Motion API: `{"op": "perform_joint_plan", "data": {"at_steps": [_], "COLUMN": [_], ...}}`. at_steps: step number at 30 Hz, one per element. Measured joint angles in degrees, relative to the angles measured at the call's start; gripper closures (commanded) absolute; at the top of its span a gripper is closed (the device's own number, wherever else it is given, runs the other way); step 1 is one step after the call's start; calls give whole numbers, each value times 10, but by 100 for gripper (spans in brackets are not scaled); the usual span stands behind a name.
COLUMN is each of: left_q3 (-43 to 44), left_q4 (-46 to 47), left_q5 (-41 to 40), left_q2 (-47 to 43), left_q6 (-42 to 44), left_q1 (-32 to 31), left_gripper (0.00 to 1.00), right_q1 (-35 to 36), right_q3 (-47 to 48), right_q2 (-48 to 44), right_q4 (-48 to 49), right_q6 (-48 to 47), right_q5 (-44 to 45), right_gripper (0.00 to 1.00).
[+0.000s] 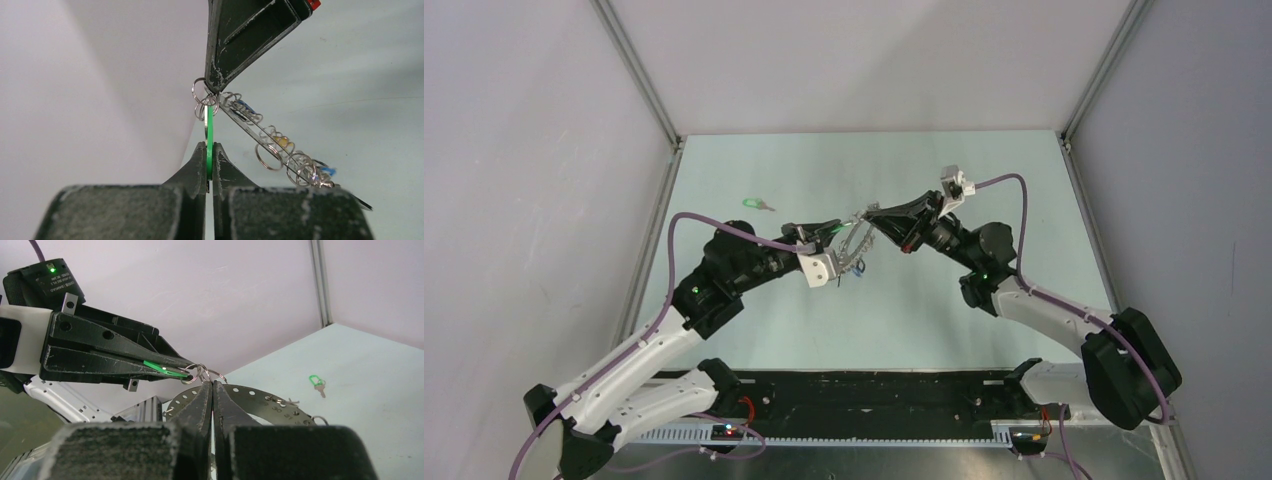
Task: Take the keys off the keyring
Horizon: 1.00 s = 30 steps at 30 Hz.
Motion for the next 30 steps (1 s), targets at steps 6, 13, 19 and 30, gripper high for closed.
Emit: {"op": "perform_joint_plan", "data": {"at_steps": [6,13,19,30], "left_q3": [0,-2,-2,-2], "left_q4": [0,-20,-26,-28], "left_q5": [-3,-2,4,5], "left_q2": [0,0,-2,-3], "left_q6": [0,0,4,4], "left_q1": [0,0,0,0], "left_gripper": [100,100,100,100], "right_q1": [0,0,3,38], "right_q3": [-3,-3,3,49], "right_q2": [-5,-24,-35,-42], "right_q4": [-1,-16,-62,-218], "right_q6": [-9,-97,-202,-359], "right_q5": [8,-36,-91,-110], "right_gripper": [76,71,72,70]}}
